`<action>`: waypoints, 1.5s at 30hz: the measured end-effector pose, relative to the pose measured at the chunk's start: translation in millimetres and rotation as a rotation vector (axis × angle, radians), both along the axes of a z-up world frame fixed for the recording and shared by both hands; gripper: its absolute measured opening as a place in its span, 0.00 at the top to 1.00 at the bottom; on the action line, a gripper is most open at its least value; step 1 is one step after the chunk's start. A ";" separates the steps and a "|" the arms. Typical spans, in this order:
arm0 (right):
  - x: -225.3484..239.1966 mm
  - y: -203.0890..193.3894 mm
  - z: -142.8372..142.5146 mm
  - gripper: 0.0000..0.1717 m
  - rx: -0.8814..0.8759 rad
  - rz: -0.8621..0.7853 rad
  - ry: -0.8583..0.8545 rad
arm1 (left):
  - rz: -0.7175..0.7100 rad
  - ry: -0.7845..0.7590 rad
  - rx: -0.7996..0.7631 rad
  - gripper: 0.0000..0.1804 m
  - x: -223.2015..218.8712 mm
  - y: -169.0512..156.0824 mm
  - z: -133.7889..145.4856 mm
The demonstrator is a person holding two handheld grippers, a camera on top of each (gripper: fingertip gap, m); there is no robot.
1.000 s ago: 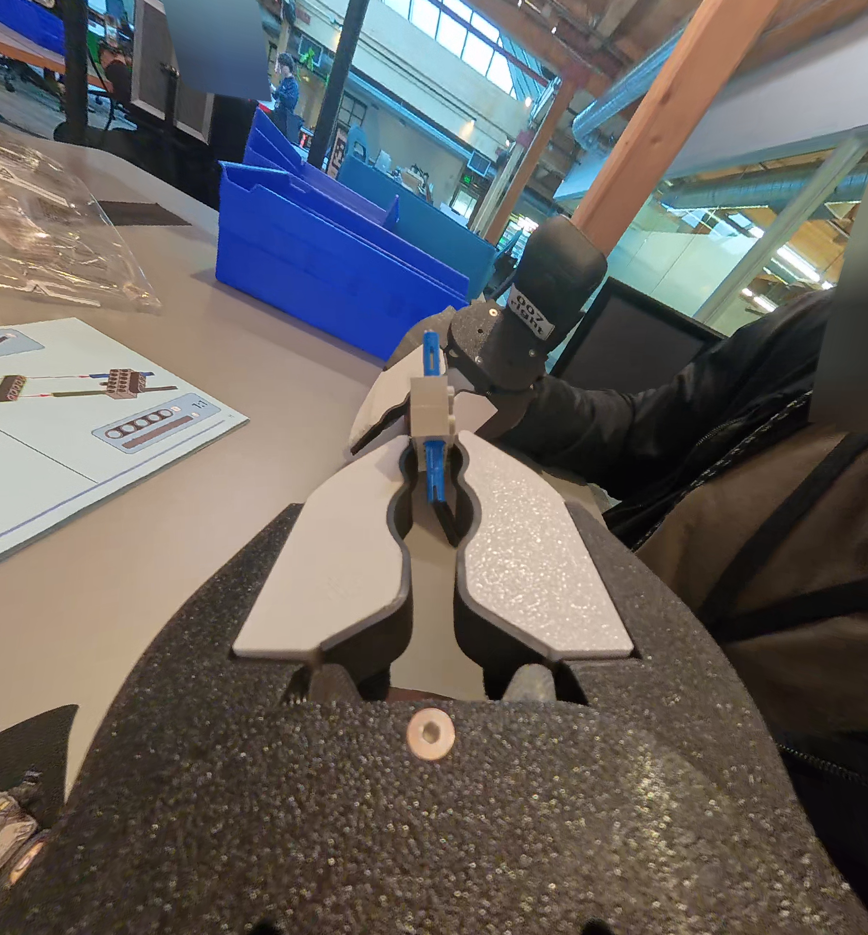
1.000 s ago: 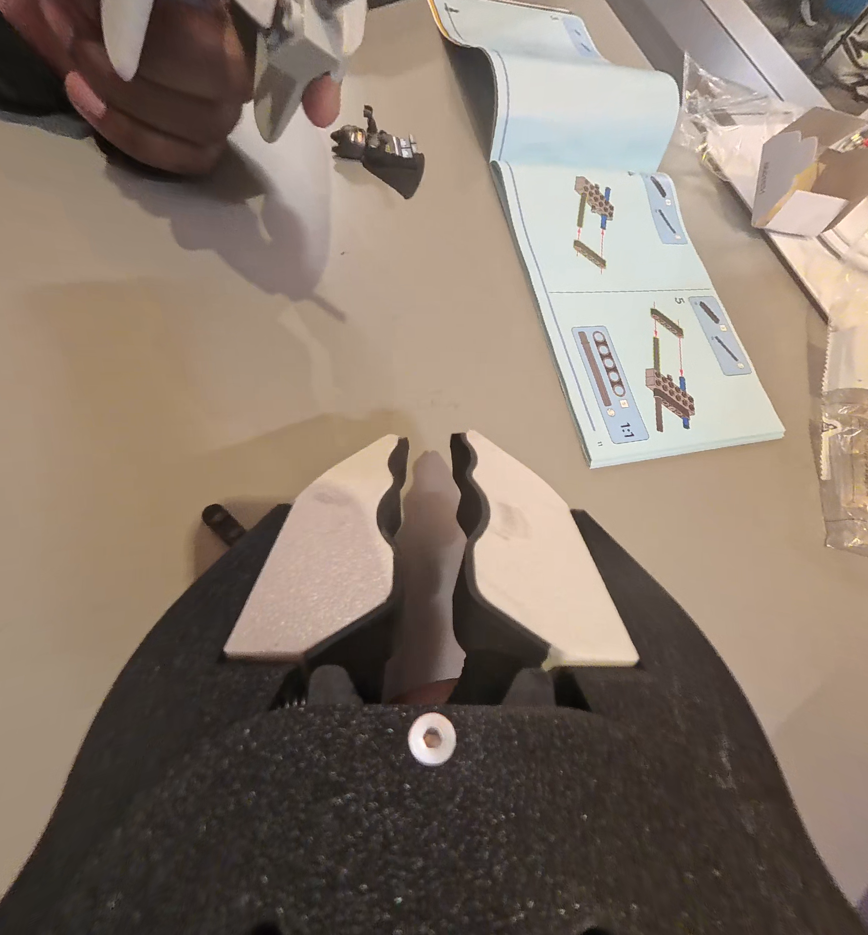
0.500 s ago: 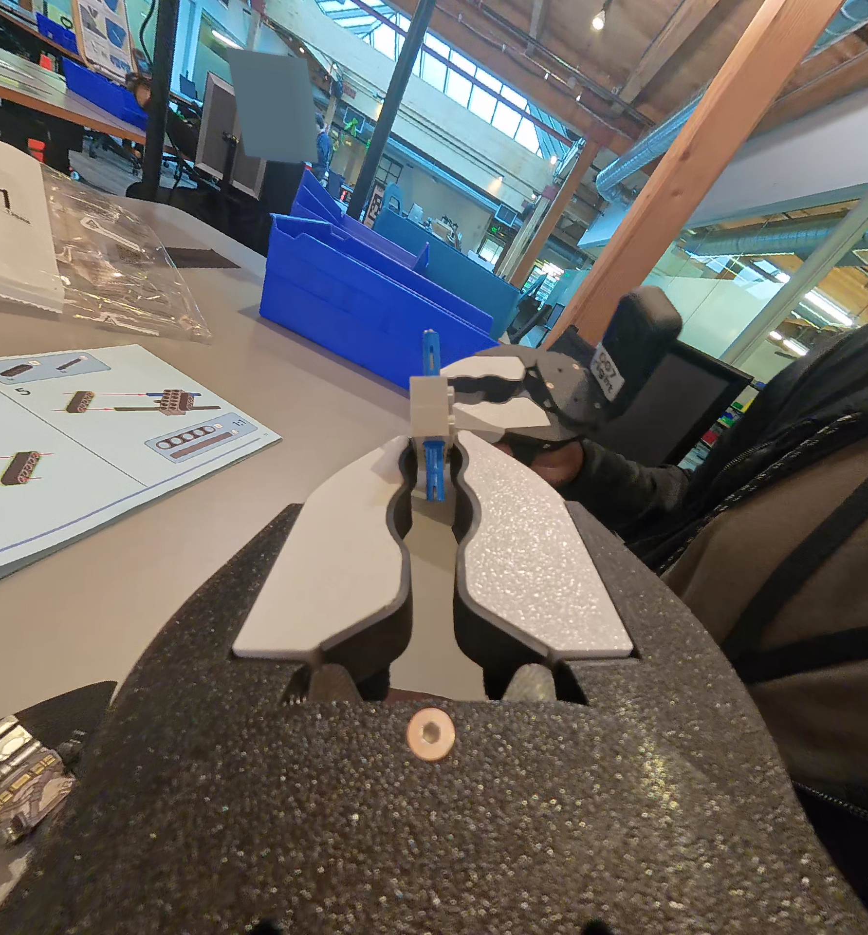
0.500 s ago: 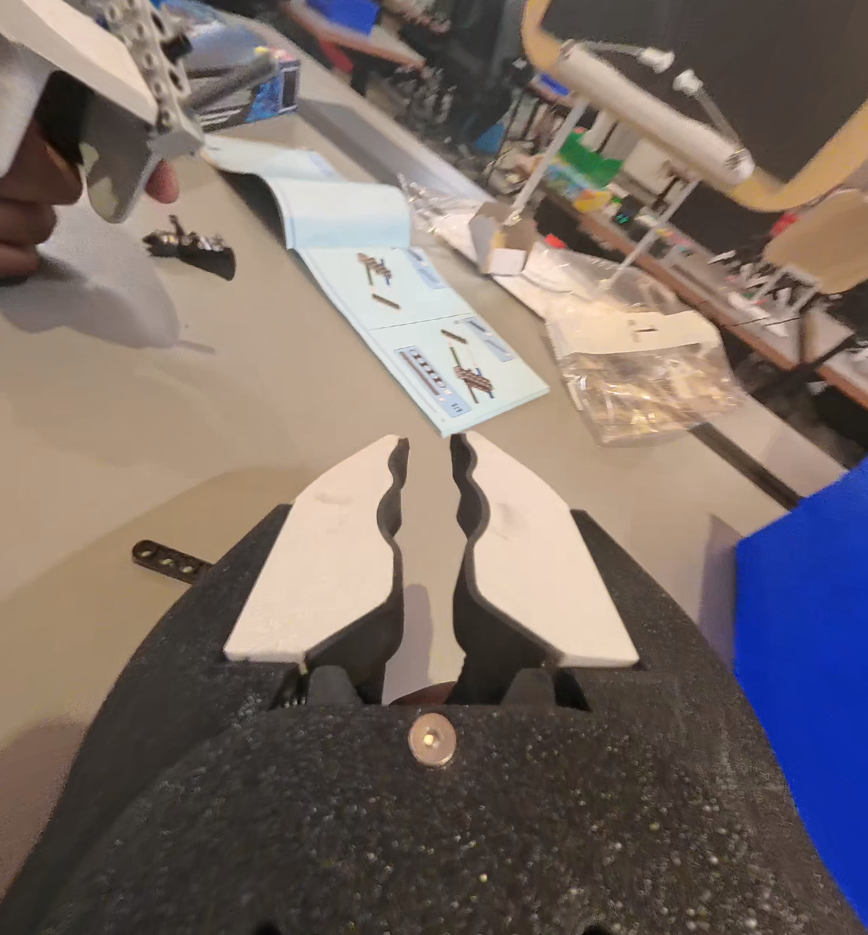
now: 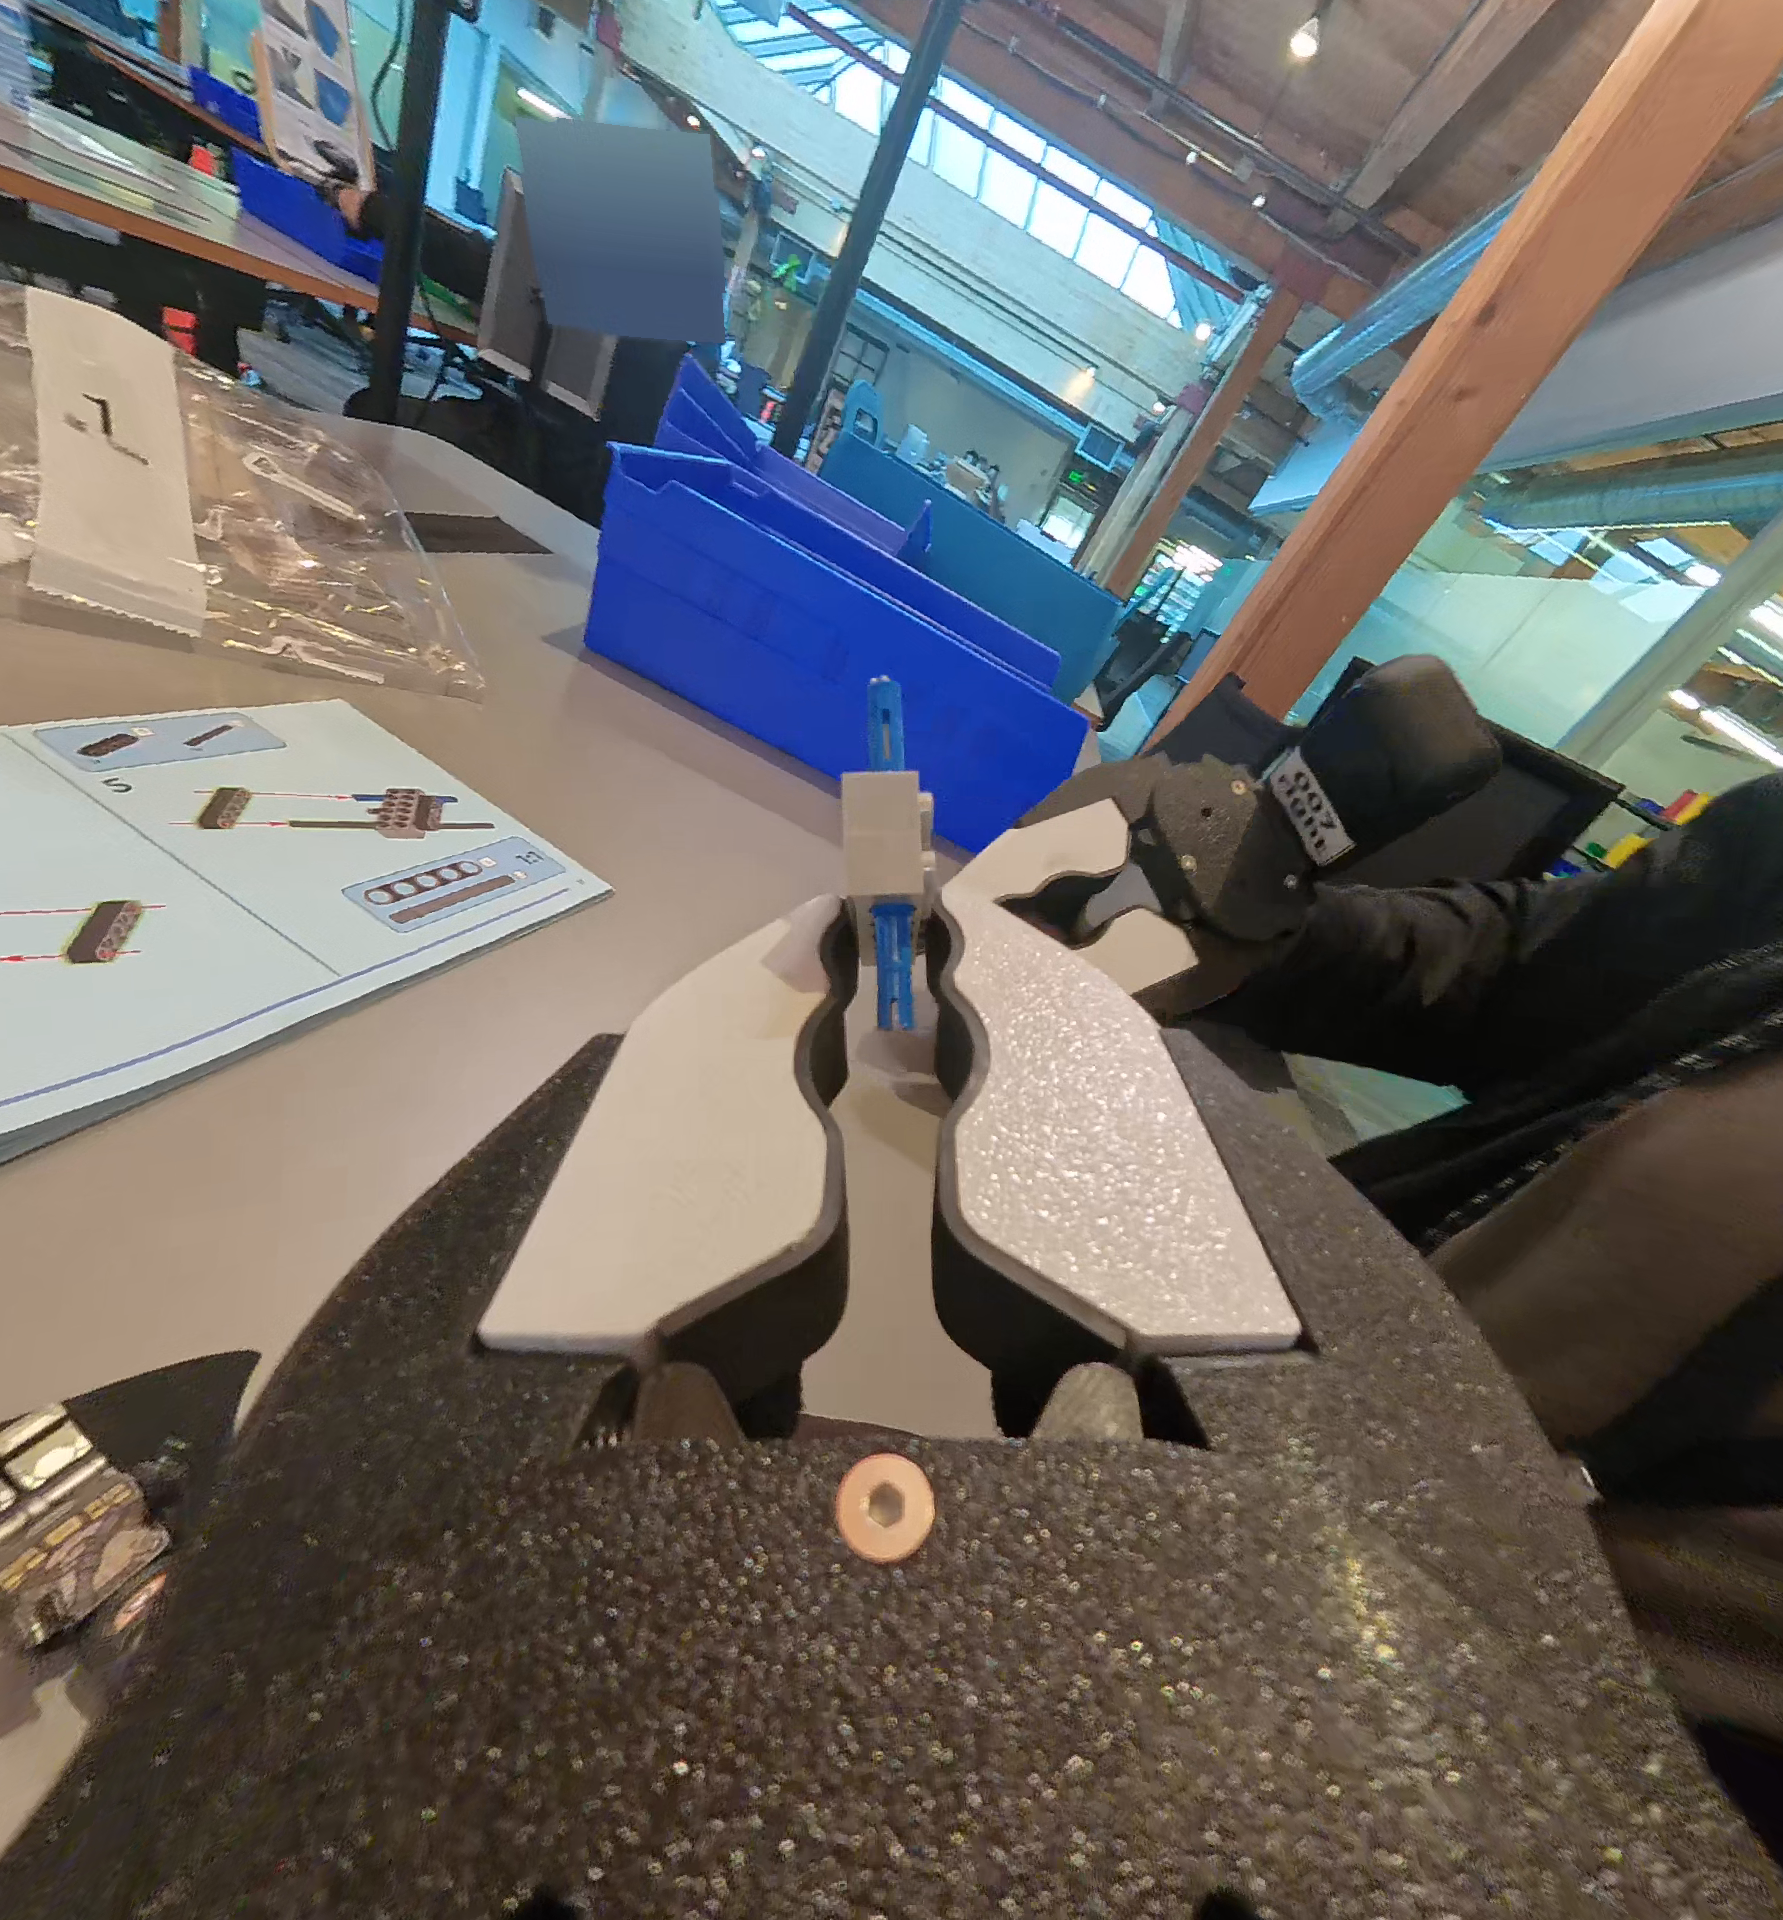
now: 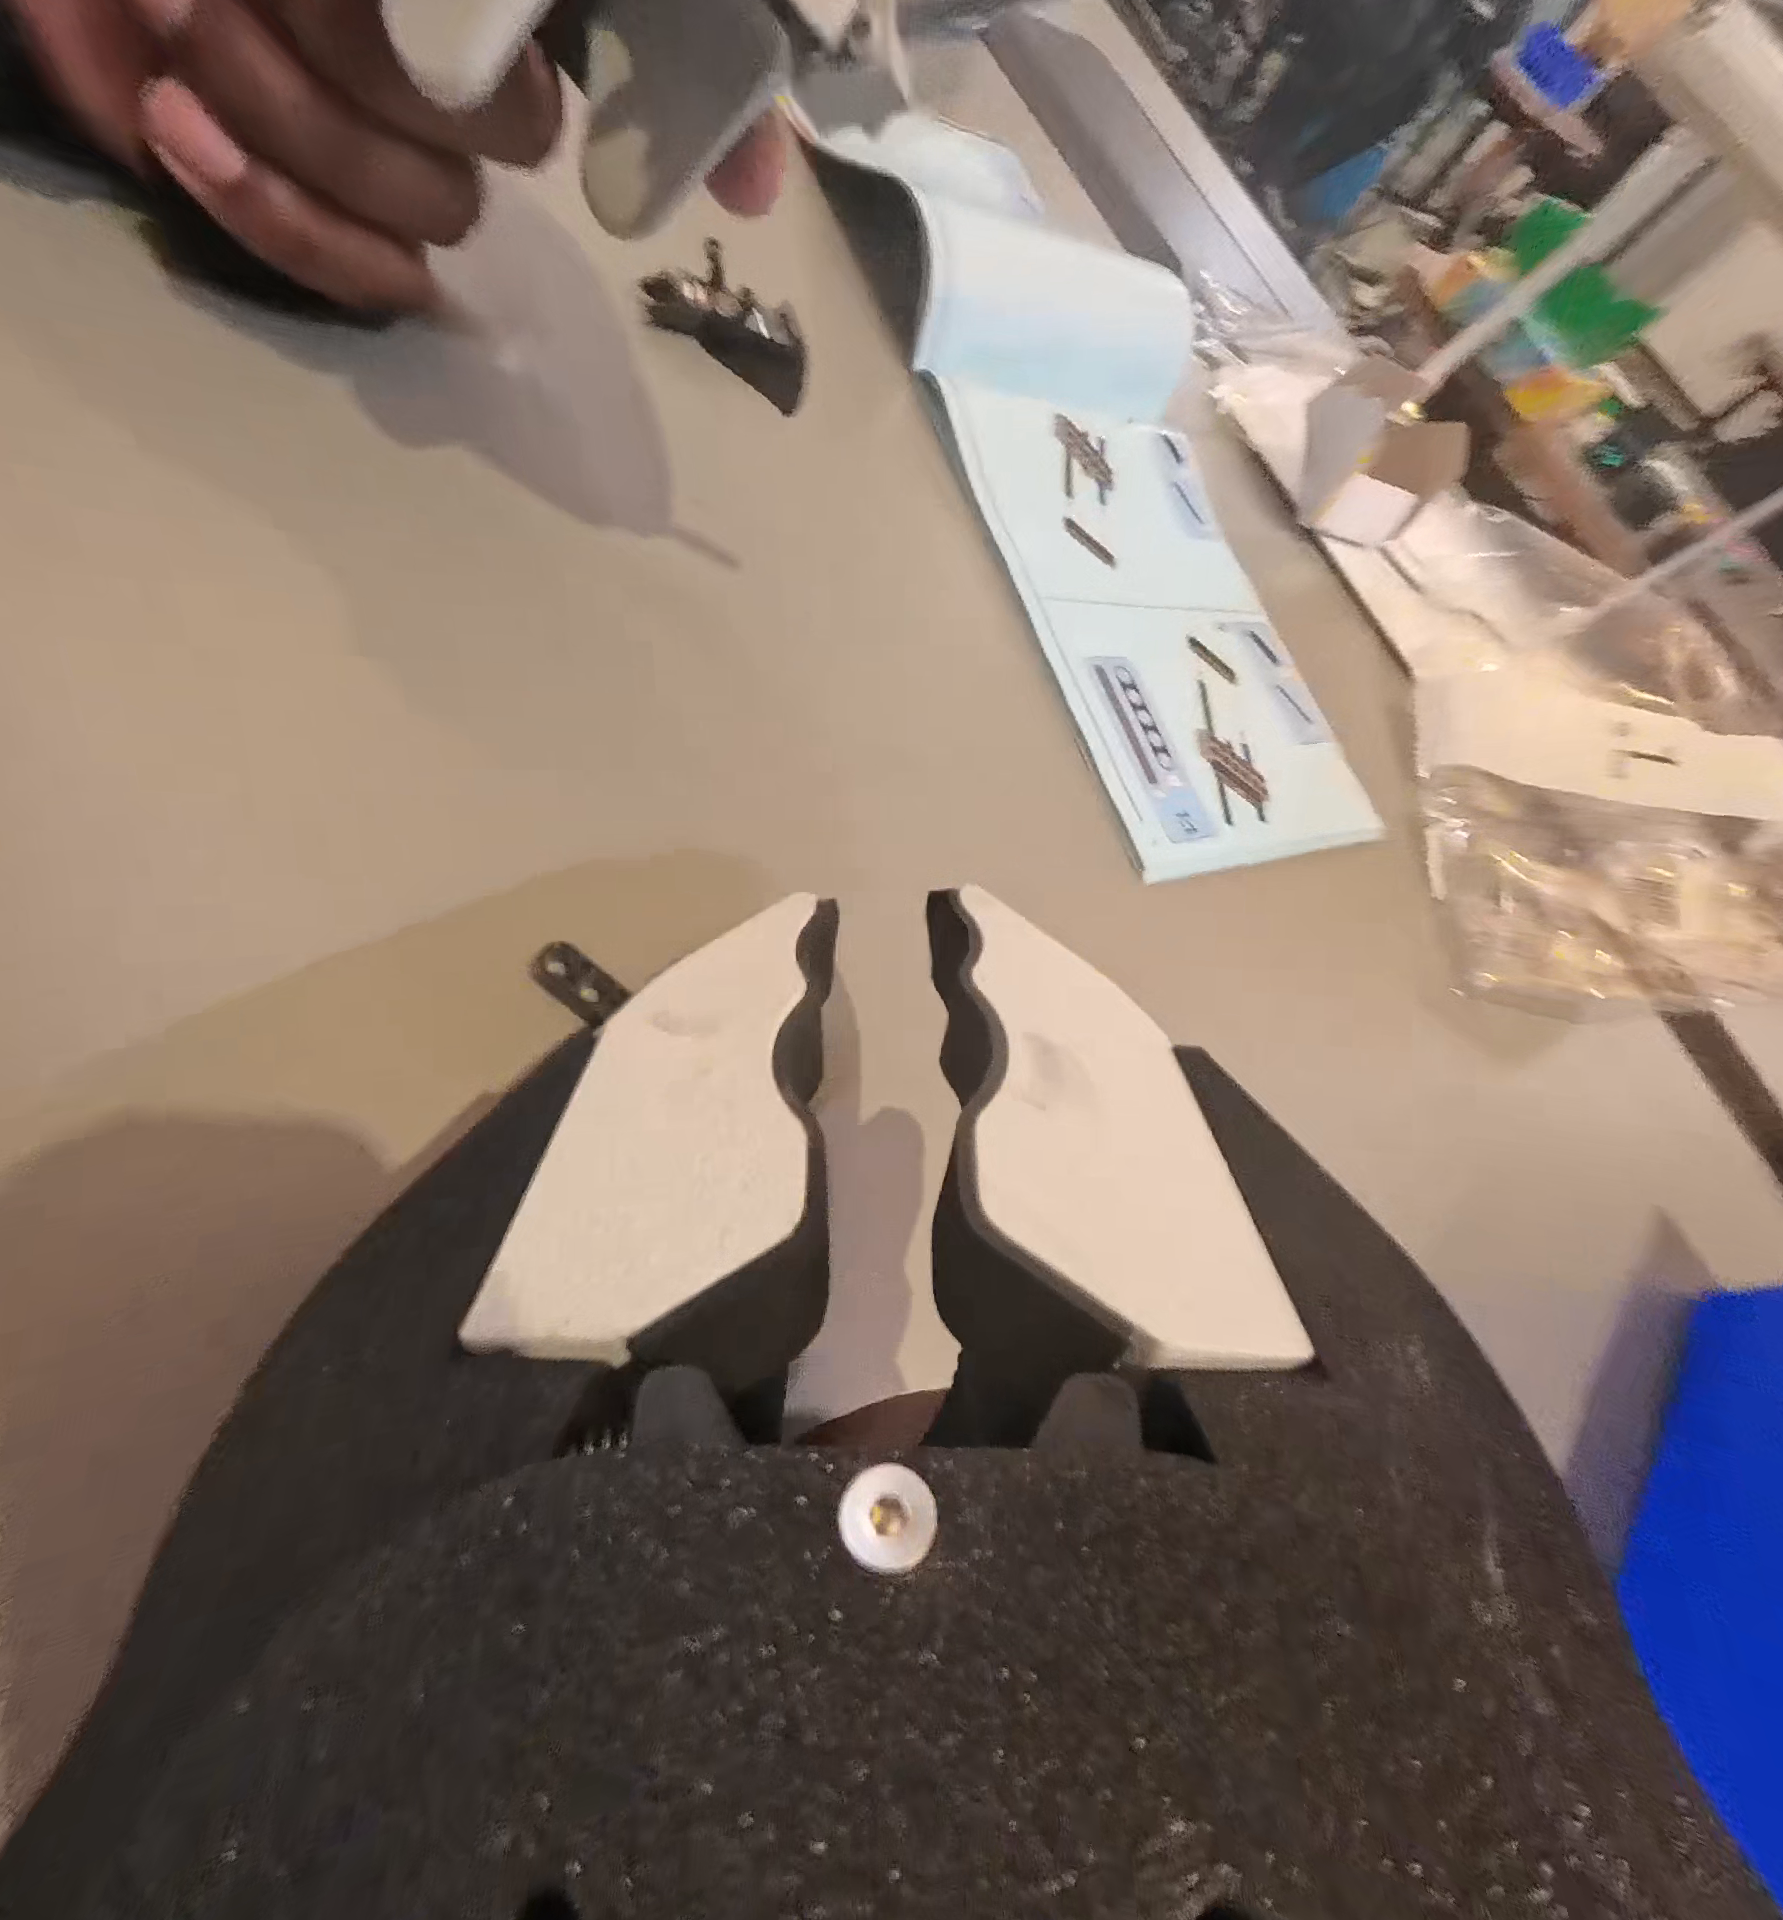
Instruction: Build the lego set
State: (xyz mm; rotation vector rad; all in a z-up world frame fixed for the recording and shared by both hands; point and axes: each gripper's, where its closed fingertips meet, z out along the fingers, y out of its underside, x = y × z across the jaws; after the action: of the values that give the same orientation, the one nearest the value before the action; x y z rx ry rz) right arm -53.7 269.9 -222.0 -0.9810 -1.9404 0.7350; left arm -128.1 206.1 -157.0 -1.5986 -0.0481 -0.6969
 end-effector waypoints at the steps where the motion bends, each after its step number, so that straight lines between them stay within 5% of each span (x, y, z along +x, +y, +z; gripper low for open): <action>1: -0.8 -2.2 2.5 0.90 -0.033 0.033 -0.014 | 0.013 -0.002 -0.008 0.93 -1.8 0.5 -1.0; 7: -18.9 -6.1 4.8 0.87 -0.061 0.171 -0.104 | 0.021 -0.002 -0.021 0.93 -2.7 1.5 -2.5; 15: -37.3 8.0 10.3 0.86 -0.142 0.101 0.021 | 0.022 -0.012 -0.018 0.93 -4.3 -1.9 -2.1; 21: -35.2 27.1 4.3 0.86 -0.008 0.002 0.046 | 0.007 -0.019 -0.021 0.93 -2.5 -0.3 -2.4; 28: -25.5 20.4 -9.5 0.86 0.142 0.070 0.024 | -0.009 -0.016 -0.019 0.93 -0.1 -0.1 -2.2; 45: -7.5 8.4 -2.9 0.86 -0.082 0.215 -0.052 | -0.013 0.003 -0.039 0.93 4.7 -1.0 -4.6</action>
State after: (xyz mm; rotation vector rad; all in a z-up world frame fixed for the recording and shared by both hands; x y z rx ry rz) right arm -61.1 278.3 -224.9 -0.8554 -2.0974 0.9245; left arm -123.3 205.1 -161.6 -1.6386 -0.0496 -0.7073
